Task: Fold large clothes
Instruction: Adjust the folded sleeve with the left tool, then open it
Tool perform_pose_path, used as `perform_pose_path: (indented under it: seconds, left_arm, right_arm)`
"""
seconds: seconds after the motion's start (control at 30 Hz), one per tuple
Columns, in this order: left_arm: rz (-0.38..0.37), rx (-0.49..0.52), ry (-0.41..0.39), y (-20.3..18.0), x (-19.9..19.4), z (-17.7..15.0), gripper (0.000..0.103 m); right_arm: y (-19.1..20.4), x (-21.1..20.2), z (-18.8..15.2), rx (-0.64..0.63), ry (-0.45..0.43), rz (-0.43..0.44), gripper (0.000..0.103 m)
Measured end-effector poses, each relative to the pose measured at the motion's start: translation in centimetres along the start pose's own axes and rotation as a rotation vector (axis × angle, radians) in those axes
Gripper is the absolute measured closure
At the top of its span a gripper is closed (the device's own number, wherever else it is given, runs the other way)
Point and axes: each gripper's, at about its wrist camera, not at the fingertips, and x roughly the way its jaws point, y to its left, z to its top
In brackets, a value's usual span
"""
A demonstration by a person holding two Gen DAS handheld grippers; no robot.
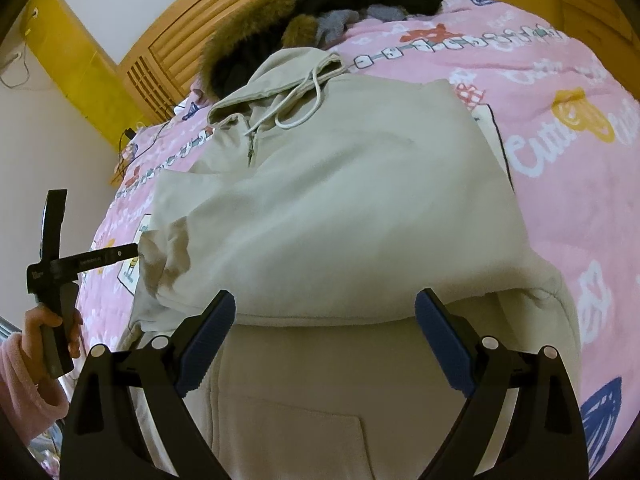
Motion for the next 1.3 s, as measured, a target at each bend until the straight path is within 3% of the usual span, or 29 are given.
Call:
perform_pose_path:
  seconds: [0.07,0.17,0.33,0.47,0.6,0.73,0.77,0.8,0.83,0.87,0.9,1.07,1.1,1.3]
  left_arm:
    - [-0.063,-0.018,0.012,0.1,0.0,0.2,0.021]
    - [-0.119,-0.057,0.004,0.3,-0.1,0.3,0.009]
    - [-0.169,-0.051,0.033,-0.2,-0.4,0.1,0.008]
    - [-0.335,-0.079,0.084,-0.4,0.1,0.0,0.007]
    - [-0.363,-0.113,0.178,-0.7,3.8,0.7,0.006]
    - [-0.333,-0.141,0.187,-1.1,5.9,1.4,0.007]
    - [-0.319,-0.144,0.163,-1.4,5.6,1.4,0.015]
    - [-0.309,-0.128,0.148,-1.8,5.2,1.4,0.033]
    - [-0.293,-0.110,0.138,-2.1,4.9,1.5,0.043]
    - [-0.277,-0.082,0.125,-2.6,4.4,1.4,0.065]
    - [-0.256,-0.048,0.110,-3.0,3.9,1.3,0.072]
    - [-0.192,0.009,0.022,-2.6,0.8,0.9,0.081]
    - [-0.177,0.013,0.002,-2.3,0.0,0.8,0.088]
    - [-0.098,0.041,-0.039,-0.4,-2.3,0.3,0.092]
  right_arm:
    - [-0.2,0.0,-0.2,0.015,0.003,0.002,0.014]
    - [-0.5,0.0,-0.5,0.024,0.008,0.004,0.014]
    - [-0.6,0.2,-0.7,0.028,0.017,0.009,0.014]
    - [-0.7,0.5,-0.7,0.037,0.025,0.013,0.014]
    - [-0.8,0.8,-0.7,0.040,0.029,0.016,0.014]
    - [-0.7,0.8,-0.8,0.034,0.026,0.013,0.014]
    - [-0.7,0.8,-0.8,0.034,0.026,0.011,0.014]
    - [-0.8,0.7,-0.9,0.035,0.026,0.008,0.014]
    - [-0.8,0.7,-1.0,0.037,0.026,0.006,0.014]
    - [-0.8,0.7,-1.0,0.041,0.027,0.004,0.014]
    - [-0.9,0.7,-1.1,0.047,0.028,0.000,0.014]
    - [-1.1,0.4,-0.8,0.064,0.025,0.002,0.014]
    - [-1.1,0.3,-0.7,0.061,0.022,0.001,0.014]
    - [-1.2,-0.3,0.0,0.052,-0.001,-0.015,0.014]
